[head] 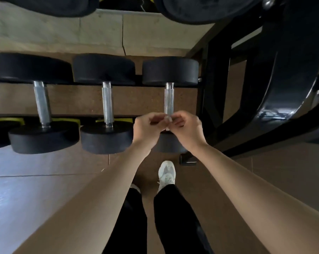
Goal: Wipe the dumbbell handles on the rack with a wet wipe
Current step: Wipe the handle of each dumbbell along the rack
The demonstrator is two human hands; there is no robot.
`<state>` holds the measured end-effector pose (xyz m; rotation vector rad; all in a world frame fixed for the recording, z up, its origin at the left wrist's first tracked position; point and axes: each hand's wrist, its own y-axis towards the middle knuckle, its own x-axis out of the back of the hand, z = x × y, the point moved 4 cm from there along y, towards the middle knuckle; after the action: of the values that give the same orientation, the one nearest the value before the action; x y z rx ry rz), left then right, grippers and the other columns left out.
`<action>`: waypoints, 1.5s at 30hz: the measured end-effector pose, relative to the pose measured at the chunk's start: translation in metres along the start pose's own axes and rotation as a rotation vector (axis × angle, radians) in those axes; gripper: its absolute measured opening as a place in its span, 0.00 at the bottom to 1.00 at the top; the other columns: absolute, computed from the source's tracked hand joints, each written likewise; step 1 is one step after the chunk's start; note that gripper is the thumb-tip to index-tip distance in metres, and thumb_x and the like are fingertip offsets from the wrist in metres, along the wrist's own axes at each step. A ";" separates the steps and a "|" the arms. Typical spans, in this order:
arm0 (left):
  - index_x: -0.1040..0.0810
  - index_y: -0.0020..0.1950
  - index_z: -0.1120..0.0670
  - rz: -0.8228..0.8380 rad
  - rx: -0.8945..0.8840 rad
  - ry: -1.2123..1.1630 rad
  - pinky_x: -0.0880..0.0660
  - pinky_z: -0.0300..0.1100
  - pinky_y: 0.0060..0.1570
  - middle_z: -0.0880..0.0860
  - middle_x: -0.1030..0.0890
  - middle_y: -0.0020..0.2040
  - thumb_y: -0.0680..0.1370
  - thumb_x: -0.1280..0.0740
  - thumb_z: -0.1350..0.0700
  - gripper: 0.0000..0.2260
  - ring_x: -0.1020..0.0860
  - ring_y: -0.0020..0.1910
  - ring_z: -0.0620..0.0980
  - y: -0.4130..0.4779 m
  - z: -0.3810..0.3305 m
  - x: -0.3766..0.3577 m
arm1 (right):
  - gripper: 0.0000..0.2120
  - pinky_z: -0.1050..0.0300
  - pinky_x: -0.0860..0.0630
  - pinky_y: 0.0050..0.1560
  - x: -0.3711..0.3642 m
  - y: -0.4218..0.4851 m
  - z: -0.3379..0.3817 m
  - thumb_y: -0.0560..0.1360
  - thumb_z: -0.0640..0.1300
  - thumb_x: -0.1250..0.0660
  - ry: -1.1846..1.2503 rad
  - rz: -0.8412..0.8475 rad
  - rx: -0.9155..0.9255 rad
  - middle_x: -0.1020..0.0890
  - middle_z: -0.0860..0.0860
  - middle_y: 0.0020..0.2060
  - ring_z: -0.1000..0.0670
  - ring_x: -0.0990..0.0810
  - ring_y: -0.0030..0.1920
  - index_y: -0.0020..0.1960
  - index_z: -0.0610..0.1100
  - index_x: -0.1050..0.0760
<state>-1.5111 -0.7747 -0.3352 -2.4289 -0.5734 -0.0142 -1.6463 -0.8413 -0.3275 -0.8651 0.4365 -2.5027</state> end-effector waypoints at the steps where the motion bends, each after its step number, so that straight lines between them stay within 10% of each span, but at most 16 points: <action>1: 0.14 0.50 0.52 0.021 -0.007 0.032 0.17 0.40 0.49 0.48 0.13 0.43 0.76 0.23 0.55 0.04 0.14 0.45 0.44 0.008 0.000 -0.002 | 0.06 0.64 0.20 0.46 -0.001 0.008 -0.005 0.75 0.45 0.25 -0.018 -0.002 0.003 0.16 0.56 0.40 0.60 0.18 0.42 0.51 0.47 0.17; 10: 0.15 0.48 0.51 -0.098 -0.080 0.199 0.27 0.22 0.39 0.43 0.15 0.43 0.74 0.23 0.60 0.06 0.19 0.40 0.29 0.086 -0.006 -0.005 | 0.09 0.52 0.18 0.53 -0.021 0.038 -0.044 0.77 0.49 0.27 -0.139 -0.171 -0.107 0.17 0.56 0.46 0.56 0.19 0.48 0.55 0.48 0.18; 18: 0.18 0.42 0.46 -0.231 -0.160 0.201 0.19 0.41 0.55 0.40 0.17 0.37 0.74 0.22 0.55 0.07 0.18 0.42 0.36 0.118 -0.007 -0.022 | 0.09 0.51 0.18 0.48 -0.023 0.044 -0.050 0.75 0.53 0.27 -0.068 -0.238 -0.184 0.19 0.60 0.39 0.59 0.19 0.43 0.53 0.52 0.19; 30: 0.14 0.47 0.45 -0.151 0.081 0.352 0.19 0.44 0.49 0.43 0.14 0.45 0.74 0.22 0.46 0.05 0.17 0.48 0.43 0.066 0.042 -0.028 | 0.21 0.47 0.19 0.51 -0.025 0.040 -0.042 0.74 0.41 0.27 -0.100 -0.105 -0.112 0.18 0.60 0.47 0.54 0.18 0.51 0.63 0.57 0.24; 36: 0.14 0.52 0.38 -0.199 0.088 0.249 0.19 0.49 0.51 0.37 0.19 0.39 0.78 0.30 0.41 0.06 0.18 0.49 0.45 0.051 0.036 -0.033 | 0.08 0.55 0.18 0.49 -0.016 0.055 -0.036 0.76 0.38 0.28 -0.118 -0.140 0.024 0.14 0.54 0.44 0.55 0.17 0.45 0.53 0.46 0.16; 45: 0.19 0.59 0.34 -0.238 0.070 0.424 0.20 0.47 0.52 0.42 0.16 0.56 0.81 0.35 0.45 0.10 0.18 0.56 0.49 0.057 0.040 -0.032 | 0.07 0.56 0.19 0.54 -0.012 0.105 -0.028 0.78 0.48 0.29 -0.105 -0.245 -0.048 0.13 0.54 0.46 0.55 0.16 0.48 0.52 0.48 0.14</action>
<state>-1.5214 -0.8042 -0.4053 -2.1842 -0.6466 -0.5829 -1.6236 -0.9196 -0.3998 -1.1241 0.3769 -2.6596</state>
